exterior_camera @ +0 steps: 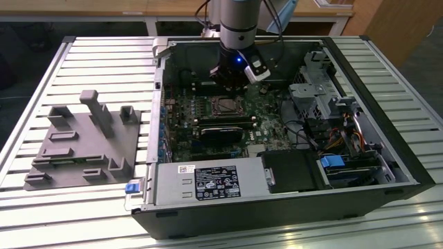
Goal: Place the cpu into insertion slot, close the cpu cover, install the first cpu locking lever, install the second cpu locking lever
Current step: 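Install the first cpu locking lever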
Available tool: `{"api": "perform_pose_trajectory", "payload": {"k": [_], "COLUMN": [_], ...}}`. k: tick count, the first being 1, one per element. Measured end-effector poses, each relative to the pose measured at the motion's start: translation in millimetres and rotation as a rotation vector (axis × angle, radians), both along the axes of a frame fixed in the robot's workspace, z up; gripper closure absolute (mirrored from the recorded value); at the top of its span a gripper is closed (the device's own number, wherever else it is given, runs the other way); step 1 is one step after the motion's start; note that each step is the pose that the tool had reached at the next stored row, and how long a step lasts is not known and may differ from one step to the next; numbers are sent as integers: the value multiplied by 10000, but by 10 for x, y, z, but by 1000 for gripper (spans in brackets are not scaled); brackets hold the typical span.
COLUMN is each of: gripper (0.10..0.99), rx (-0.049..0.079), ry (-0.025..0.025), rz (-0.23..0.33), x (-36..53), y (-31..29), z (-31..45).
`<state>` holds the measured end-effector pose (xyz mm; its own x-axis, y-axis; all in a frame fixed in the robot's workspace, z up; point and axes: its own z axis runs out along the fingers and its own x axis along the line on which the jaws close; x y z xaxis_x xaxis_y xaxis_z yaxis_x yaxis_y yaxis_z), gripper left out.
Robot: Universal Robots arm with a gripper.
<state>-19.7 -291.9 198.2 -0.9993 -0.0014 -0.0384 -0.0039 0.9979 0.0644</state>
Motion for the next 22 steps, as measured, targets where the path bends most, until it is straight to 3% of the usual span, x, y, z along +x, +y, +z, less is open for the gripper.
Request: {"api": "perform_pose_trajectory", "payload": {"k": [5, 12, 14, 17, 22], "gripper": [980, 980, 980, 980, 980], "rx": [28, 237, 264, 238, 238], "ry": [-1, -4, -18, -5, -4], "rz": [-1, 1, 3, 3, 4], "x": [0, 0, 3, 1, 1], "y": [5, 7, 12, 7, 2], "z": [-26, -34, -8, 88, 95]}}
